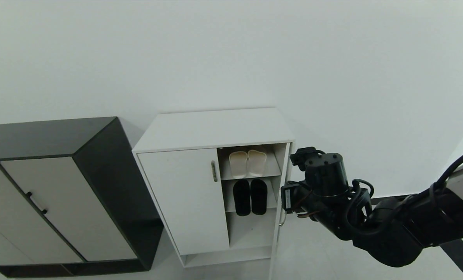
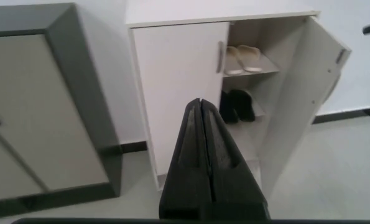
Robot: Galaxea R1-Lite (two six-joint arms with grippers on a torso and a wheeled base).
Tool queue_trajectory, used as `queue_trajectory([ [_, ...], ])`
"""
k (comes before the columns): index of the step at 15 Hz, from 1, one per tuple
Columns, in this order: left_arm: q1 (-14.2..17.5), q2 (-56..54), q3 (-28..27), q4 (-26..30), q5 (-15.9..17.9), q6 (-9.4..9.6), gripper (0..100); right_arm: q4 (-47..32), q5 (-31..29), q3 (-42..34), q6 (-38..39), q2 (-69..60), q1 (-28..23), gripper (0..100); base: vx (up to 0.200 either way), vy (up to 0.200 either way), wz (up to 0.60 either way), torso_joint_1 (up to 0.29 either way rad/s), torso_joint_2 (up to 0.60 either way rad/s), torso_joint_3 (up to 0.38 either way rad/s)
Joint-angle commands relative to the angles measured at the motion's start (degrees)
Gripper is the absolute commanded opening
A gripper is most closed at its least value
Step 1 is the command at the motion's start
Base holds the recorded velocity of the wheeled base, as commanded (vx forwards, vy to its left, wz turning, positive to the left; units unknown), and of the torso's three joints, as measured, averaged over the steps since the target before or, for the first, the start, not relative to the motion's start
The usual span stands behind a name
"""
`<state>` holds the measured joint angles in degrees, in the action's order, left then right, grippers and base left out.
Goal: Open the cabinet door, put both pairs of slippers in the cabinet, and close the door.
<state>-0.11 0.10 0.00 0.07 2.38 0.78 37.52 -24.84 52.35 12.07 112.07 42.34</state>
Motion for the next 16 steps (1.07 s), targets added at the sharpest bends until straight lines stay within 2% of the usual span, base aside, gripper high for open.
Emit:
queue_trajectory([
  [1,-0.07,-0.01,0.00,0.01,0.08,0.01,0,0.80,-0.03,-0.40,-0.20,0.61,-0.24,0,0.000,0.000,0.00,0.000,0.00,0.000],
  [3,-0.07,-0.01,0.00,0.01,0.08,0.01,0,2.56,0.32,-1.46,-0.82,0.96,-0.33,0,0.000,0.000,0.00,0.000,0.00,0.000],
  [5,-0.07,-0.01,0.00,0.01,0.08,0.01,0,7.30,4.72,-4.71,-2.14,0.70,-0.41,0,0.000,0.000,0.00,0.000,0.00,0.000],
  [7,-0.07,-0.01,0.00,0.01,0.08,0.01,0,11.61,6.74,-7.70,-5.65,0.96,-2.44,0,0.000,0.000,0.00,0.000,0.00,0.000],
  [9,-0.07,-0.01,0.00,0.01,0.00,0.01,0,11.70,9.11,-8.58,-6.09,1.14,-4.02,0,0.000,0.000,0.00,0.000,0.00,0.000],
  [16,-0.07,-0.01,0.00,0.01,0.08,0.10,0,14.07,9.20,-2.42,-5.74,13.00,-5.51,0,0.000,0.000,0.00,0.000,0.00,0.000],
])
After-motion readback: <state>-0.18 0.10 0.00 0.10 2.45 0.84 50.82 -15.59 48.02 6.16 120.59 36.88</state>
